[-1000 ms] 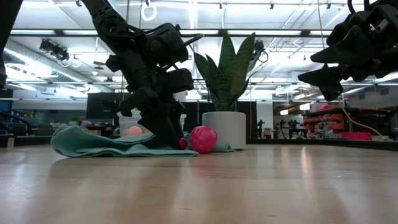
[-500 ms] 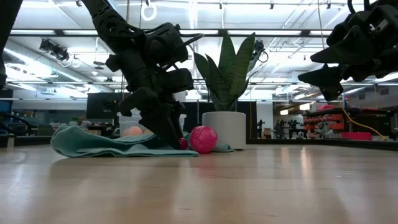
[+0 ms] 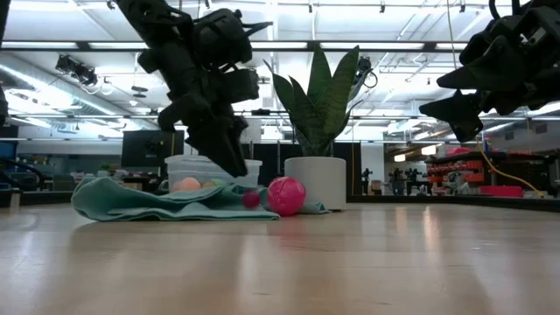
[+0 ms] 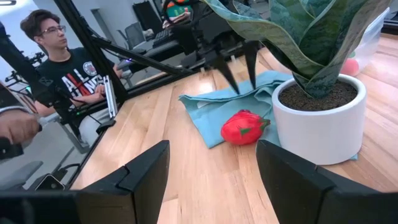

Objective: Pick and placing Produce into tupperware
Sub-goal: Put the cherry into the transparent bin

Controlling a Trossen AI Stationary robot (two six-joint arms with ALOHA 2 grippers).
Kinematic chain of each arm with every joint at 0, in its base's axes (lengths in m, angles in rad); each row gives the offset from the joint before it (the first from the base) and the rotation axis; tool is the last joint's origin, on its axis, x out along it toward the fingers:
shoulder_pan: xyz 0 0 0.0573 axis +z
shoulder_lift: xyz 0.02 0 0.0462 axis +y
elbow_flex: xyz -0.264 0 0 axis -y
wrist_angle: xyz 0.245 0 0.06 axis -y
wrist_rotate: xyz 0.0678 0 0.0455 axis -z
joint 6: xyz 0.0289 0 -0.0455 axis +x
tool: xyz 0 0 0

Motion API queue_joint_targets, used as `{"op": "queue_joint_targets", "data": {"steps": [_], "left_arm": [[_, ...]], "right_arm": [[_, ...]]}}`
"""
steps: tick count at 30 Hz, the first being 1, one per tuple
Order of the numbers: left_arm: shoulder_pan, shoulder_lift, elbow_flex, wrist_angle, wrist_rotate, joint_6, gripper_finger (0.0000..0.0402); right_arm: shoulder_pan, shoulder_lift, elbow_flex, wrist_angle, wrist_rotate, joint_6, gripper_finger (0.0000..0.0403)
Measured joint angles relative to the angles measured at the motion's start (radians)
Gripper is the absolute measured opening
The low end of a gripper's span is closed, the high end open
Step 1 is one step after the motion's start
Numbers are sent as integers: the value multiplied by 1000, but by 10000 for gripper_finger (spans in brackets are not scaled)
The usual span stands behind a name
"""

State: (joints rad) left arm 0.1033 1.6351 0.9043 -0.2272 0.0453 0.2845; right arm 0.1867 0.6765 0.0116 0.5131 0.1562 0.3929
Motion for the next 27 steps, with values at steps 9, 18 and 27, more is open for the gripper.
{"op": "queue_joint_targets", "data": {"steps": [9,18,27], "left_arm": [[34,-45,-1,-29,4,-11,125],[-7,-45,-1,-7,125,-39,161],[-41,48,-1,95,103,-63,191]], "right_arm": [[0,0,0,0,0,0,246],[0,0,0,0,0,0,246],[0,0,0,3,0,0,246]]}}
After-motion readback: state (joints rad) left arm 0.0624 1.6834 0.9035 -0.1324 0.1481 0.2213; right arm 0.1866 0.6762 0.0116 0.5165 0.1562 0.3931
